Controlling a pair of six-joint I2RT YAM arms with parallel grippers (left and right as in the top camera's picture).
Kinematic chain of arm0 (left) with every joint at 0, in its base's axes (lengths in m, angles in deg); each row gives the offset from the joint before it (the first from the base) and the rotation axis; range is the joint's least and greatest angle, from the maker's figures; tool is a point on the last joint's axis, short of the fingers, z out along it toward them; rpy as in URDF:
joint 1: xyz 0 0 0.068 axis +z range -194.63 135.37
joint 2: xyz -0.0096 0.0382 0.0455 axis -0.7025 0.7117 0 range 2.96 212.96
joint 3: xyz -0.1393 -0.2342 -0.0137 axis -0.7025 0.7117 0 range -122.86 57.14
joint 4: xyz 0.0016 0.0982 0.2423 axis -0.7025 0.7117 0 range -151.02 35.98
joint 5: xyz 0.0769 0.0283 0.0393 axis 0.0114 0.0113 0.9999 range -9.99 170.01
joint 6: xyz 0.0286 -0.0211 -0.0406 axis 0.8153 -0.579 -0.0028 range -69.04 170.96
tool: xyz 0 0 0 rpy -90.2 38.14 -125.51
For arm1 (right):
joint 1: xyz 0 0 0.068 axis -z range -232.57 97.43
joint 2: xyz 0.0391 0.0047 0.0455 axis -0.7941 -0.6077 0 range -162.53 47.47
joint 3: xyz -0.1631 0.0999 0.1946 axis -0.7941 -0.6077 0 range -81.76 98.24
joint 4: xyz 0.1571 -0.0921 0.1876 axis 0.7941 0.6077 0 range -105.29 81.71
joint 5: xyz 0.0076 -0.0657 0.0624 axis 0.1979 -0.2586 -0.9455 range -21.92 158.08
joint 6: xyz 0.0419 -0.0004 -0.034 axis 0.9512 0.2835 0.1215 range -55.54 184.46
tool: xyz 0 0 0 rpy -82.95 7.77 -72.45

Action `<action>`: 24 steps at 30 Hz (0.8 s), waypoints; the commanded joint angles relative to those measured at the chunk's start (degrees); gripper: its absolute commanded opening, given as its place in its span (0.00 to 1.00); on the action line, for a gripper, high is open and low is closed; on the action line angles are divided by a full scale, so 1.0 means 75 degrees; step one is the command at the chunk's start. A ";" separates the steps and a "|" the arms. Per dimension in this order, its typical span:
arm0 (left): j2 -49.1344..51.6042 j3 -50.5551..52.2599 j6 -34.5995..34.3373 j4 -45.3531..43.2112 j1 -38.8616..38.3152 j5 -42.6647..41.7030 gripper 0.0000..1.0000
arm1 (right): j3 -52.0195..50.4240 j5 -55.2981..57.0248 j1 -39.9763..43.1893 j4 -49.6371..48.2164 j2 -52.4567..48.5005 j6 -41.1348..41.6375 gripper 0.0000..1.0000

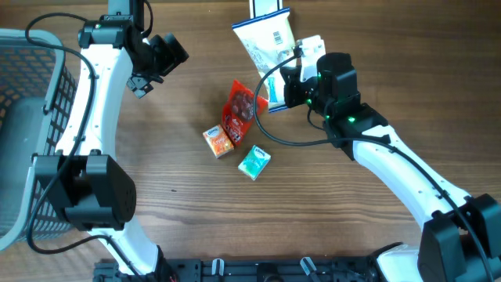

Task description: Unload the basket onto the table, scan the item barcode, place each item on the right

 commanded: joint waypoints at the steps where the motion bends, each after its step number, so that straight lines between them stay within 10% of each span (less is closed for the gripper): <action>1: -0.0044 0.0026 0.0096 0.0000 0.0003 0.0102 1.00 | 0.0149 0.1658 -0.0026 -0.0297 -0.0087 0.0656 0.04; 6: -0.0044 0.0026 0.0096 0.0000 0.0003 0.0102 1.00 | 0.0149 0.5388 -0.0026 -0.3133 -0.0446 -0.3754 0.04; 14: -0.0044 0.0026 0.0096 0.0000 0.0003 0.0102 1.00 | 0.1341 0.5269 -0.0026 -0.9850 -0.4447 -1.2872 0.04; 19: -0.0044 0.0026 0.0096 0.0000 0.0003 0.0102 1.00 | 0.4331 0.5158 -0.0052 -0.7423 -0.5974 -1.3336 0.04; 24: -0.0044 0.0026 0.0096 0.0000 0.0003 0.0102 1.00 | 0.4430 0.4902 -0.0055 -0.6274 -0.6216 -1.3222 0.05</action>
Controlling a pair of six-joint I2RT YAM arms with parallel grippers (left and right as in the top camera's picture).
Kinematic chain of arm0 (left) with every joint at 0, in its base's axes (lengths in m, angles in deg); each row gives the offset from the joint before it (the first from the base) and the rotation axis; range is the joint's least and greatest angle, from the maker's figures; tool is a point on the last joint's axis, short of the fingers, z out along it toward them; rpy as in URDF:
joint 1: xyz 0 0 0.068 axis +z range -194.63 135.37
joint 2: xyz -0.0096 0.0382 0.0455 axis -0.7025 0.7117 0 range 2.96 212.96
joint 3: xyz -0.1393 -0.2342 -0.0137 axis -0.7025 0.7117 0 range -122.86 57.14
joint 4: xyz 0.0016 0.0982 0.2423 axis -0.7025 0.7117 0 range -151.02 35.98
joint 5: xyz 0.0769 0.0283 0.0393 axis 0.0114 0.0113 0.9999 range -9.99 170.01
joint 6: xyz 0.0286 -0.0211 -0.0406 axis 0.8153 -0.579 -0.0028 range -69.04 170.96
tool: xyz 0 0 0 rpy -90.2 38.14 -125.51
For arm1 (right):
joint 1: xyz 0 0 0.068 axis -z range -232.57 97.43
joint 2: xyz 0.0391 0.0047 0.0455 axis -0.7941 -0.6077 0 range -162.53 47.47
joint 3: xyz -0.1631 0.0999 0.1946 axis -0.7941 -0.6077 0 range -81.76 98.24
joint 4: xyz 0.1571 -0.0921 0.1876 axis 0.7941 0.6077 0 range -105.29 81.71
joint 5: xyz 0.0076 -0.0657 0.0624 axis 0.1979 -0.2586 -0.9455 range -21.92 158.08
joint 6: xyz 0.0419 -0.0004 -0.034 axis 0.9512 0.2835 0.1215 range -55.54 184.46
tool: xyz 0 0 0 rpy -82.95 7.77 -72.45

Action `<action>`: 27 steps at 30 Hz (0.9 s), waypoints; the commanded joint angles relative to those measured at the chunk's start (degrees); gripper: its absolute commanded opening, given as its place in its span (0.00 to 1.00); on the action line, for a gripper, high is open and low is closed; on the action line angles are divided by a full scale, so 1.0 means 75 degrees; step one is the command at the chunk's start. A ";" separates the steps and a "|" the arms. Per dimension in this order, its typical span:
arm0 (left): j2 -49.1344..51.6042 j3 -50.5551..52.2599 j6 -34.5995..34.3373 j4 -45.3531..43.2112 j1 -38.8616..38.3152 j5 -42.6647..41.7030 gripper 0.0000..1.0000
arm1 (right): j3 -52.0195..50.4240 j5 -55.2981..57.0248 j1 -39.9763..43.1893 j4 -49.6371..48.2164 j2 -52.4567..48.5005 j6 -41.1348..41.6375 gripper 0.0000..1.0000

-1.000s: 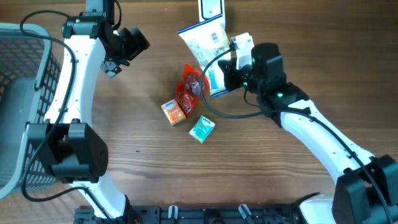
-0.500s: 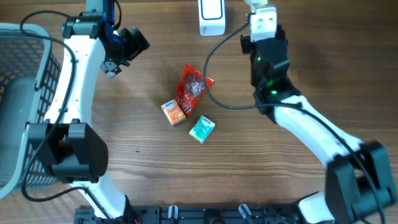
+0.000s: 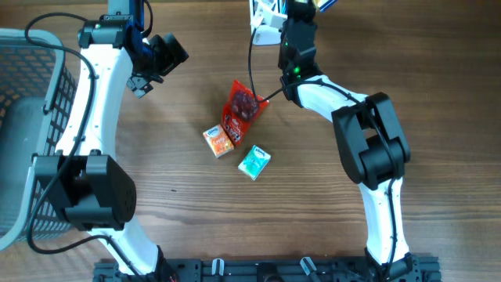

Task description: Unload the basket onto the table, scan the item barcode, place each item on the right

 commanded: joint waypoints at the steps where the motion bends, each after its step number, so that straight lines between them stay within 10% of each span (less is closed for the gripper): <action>1: -0.0044 0.0026 0.0093 -0.0003 0.0003 0.0073 1.00 | 0.0251 -0.0108 -0.0023 0.0388 -0.0358 -0.0020 0.05; 10: -0.0044 0.0026 0.0093 -0.0003 0.0003 0.0073 1.00 | 0.0256 0.1093 0.0746 -0.1478 -0.0460 -0.0522 0.04; 13: -0.0044 0.0026 0.0093 -0.0003 0.0003 0.0073 1.00 | 0.0254 0.3229 0.1760 -0.1177 -0.0460 0.1061 0.04; 19: -0.0044 0.0026 0.0093 -0.0003 0.0003 0.0073 1.00 | 0.0213 0.6758 0.4030 0.3235 -0.0463 0.6397 0.04; 27: -0.0044 0.0026 0.0093 -0.0003 0.0003 0.0073 1.00 | 0.0015 0.4782 0.5893 0.8524 -0.0463 0.9503 0.20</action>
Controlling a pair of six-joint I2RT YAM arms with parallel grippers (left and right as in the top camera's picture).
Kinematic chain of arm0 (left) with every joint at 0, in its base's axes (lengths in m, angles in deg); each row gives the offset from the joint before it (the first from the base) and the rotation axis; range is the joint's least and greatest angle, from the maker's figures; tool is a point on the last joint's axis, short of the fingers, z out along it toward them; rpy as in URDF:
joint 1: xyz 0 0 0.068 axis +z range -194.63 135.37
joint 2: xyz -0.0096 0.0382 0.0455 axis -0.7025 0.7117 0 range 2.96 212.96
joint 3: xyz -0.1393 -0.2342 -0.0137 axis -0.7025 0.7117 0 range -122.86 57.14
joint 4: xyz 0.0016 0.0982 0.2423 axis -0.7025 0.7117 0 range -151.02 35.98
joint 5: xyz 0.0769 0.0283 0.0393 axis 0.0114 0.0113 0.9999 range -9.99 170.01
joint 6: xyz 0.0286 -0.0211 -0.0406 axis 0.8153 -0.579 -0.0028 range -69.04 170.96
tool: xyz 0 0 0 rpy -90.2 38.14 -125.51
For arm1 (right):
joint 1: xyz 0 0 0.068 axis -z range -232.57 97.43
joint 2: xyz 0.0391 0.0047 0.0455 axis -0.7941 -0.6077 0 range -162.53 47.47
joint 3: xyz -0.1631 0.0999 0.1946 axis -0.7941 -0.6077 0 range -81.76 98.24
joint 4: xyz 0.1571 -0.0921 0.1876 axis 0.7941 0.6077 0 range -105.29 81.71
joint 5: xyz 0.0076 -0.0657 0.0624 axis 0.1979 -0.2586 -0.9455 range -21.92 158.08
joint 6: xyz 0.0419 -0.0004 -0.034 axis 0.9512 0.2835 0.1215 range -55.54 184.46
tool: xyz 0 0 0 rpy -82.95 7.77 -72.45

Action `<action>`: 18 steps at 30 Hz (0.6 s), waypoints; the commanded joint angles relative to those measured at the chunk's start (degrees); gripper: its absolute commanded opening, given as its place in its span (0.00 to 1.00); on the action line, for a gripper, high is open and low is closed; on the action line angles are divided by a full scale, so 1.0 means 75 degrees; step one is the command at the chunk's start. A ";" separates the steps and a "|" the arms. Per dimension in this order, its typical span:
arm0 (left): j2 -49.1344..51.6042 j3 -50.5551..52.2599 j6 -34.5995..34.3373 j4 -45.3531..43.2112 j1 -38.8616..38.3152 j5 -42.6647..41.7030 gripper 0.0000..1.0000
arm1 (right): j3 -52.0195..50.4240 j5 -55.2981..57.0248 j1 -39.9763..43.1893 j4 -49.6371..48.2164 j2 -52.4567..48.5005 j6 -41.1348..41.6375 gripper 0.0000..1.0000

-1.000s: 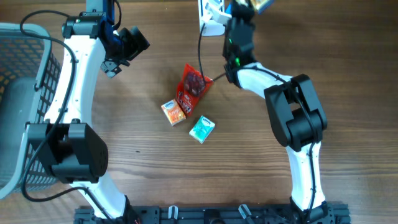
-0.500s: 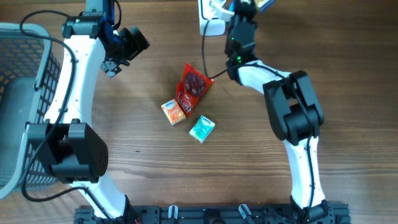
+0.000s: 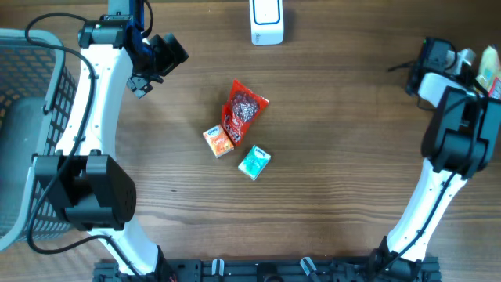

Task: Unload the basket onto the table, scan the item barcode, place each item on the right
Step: 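Carry the cream pack to the right table edge and release it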

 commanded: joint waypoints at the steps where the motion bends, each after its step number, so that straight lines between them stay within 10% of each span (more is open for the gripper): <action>1: -0.0044 0.0026 0.0093 -0.0003 0.0003 0.0073 1.00 | -0.0026 -0.1212 0.0560 0.0731 0.0061 0.1416 0.30; 3: -0.0044 0.0026 0.0093 -0.0003 0.0003 0.0073 1.00 | 0.0009 -0.2148 0.1052 0.1358 0.0061 0.1906 0.72; 6: -0.0044 0.0026 0.0093 -0.0003 0.0003 0.0073 1.00 | 0.0804 -0.4156 0.1507 0.2943 0.0093 0.3209 1.00; 12: -0.0044 0.0026 0.0093 -0.0003 0.0003 0.0073 1.00 | 0.4832 -0.8819 0.1641 0.6271 0.0187 0.4170 1.00; 18: -0.0044 0.0026 0.0093 -0.0003 0.0003 0.0073 1.00 | 0.5552 -1.5277 0.0825 0.6980 0.0731 0.4383 1.00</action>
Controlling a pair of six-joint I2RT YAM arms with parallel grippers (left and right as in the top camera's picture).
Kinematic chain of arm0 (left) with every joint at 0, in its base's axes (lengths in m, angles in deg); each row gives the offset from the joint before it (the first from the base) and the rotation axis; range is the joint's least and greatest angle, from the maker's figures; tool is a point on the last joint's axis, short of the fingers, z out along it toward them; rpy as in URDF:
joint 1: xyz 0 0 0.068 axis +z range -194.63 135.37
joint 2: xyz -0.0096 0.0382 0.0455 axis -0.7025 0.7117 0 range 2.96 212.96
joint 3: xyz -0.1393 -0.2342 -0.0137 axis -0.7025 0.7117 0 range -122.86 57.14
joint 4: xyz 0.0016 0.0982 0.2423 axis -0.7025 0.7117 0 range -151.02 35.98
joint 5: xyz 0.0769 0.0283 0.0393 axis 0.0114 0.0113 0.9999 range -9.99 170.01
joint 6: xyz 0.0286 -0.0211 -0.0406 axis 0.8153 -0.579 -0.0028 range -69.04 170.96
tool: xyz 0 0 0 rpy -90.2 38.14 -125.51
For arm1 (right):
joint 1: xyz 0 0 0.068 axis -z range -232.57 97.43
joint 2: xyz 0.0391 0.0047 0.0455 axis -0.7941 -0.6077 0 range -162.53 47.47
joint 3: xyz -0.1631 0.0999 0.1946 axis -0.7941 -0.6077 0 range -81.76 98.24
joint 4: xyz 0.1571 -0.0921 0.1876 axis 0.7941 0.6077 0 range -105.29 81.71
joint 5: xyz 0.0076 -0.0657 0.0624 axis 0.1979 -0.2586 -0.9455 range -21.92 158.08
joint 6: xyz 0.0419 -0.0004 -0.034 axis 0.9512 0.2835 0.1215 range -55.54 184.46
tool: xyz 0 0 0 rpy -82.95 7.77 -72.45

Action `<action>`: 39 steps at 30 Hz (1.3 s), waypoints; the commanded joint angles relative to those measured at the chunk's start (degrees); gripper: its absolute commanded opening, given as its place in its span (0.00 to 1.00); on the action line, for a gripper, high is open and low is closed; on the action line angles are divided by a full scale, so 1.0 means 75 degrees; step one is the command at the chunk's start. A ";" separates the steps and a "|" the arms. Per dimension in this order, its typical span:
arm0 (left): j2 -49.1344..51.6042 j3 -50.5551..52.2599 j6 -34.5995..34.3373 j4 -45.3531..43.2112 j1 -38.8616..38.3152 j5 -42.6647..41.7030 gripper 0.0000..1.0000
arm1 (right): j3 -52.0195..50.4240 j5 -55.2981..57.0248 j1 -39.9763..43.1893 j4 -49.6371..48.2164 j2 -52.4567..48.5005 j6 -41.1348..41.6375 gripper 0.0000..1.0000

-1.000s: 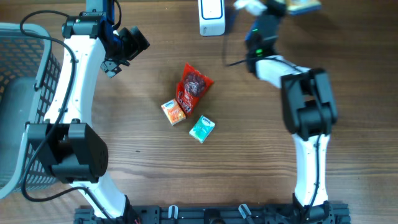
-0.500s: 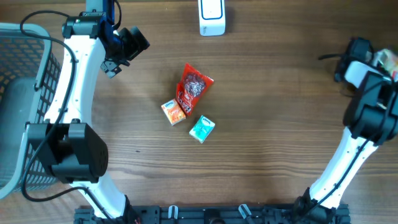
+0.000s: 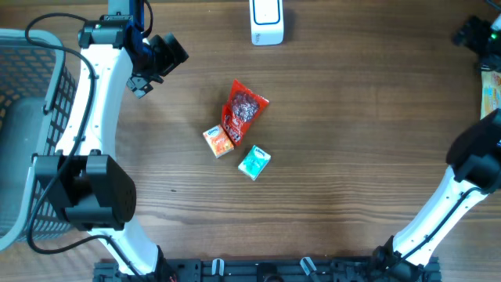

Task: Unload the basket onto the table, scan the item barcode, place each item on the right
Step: 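Carry the cream pack to the right table edge and release it, then reach the right gripper to the red snack bag and grasp it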

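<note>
The white barcode scanner (image 3: 267, 21) stands at the far edge of the table. A red snack bag (image 3: 242, 109), a small orange box (image 3: 218, 142) and a small teal box (image 3: 254, 162) lie together mid-table. My left gripper (image 3: 141, 83) hangs left of them with nothing near it; its jaws are not readable. At the right edge only the right arm's black wrist (image 3: 473, 32) shows, its fingers cut off by the frame. Below it a strip of a pale package (image 3: 492, 91) shows at the frame's edge.
A grey wire basket (image 3: 48, 94) fills the left side, behind the left arm's white links. The right arm's white link (image 3: 442, 207) rises along the right side. A black rail runs along the near edge.
The right arm has swung further right: its wrist is now at the top right corner. The package strip sits lower at the edge. The left arm and the table items have not moved.
My right gripper first held a white-and-blue bag just in front of the scanner. It then reached up by the scanner at the far edge. After that it was at the far right with the bag, and now it is nearly out of the frame.
</note>
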 commanded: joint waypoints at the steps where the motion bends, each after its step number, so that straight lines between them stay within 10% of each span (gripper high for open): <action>1: -0.0044 0.0026 0.0093 -0.0006 0.0003 0.0073 1.00 | 0.0108 -0.3279 -0.0941 0.0871 0.0289 0.0119 1.00; 7: -0.0044 0.0026 0.0093 -0.0006 0.0003 0.0073 1.00 | -0.0303 -0.1265 -0.4884 0.2113 0.0271 -0.0475 0.97; 13: -0.0044 0.0026 0.0096 -0.0006 0.0003 0.0073 1.00 | -0.1139 0.0565 -0.7204 0.1329 0.0117 0.2442 0.95; 17: -0.0044 0.0026 0.0093 -0.0006 0.0003 0.0073 1.00 | -0.2244 -0.0187 -0.7801 0.0195 0.0114 0.2932 0.47; 24: -0.0044 0.0026 0.0093 -0.0006 0.0003 0.0073 1.00 | -0.3818 0.0711 -0.8099 -0.0938 0.0082 0.3730 0.06; 29: -0.0044 0.0026 0.0093 -0.0006 0.0003 0.0073 1.00 | -0.3436 0.1040 -0.7396 0.0361 0.0289 0.3736 0.04; 34: -0.0044 0.0026 0.0093 -0.0006 0.0003 0.0073 1.00 | -0.3381 -0.3669 -0.7201 -0.1842 0.0784 0.2836 0.04; 39: -0.0044 0.0026 0.0093 -0.0006 0.0003 0.0073 1.00 | -0.3882 -0.3515 -0.7679 -0.3672 0.0699 0.4523 0.04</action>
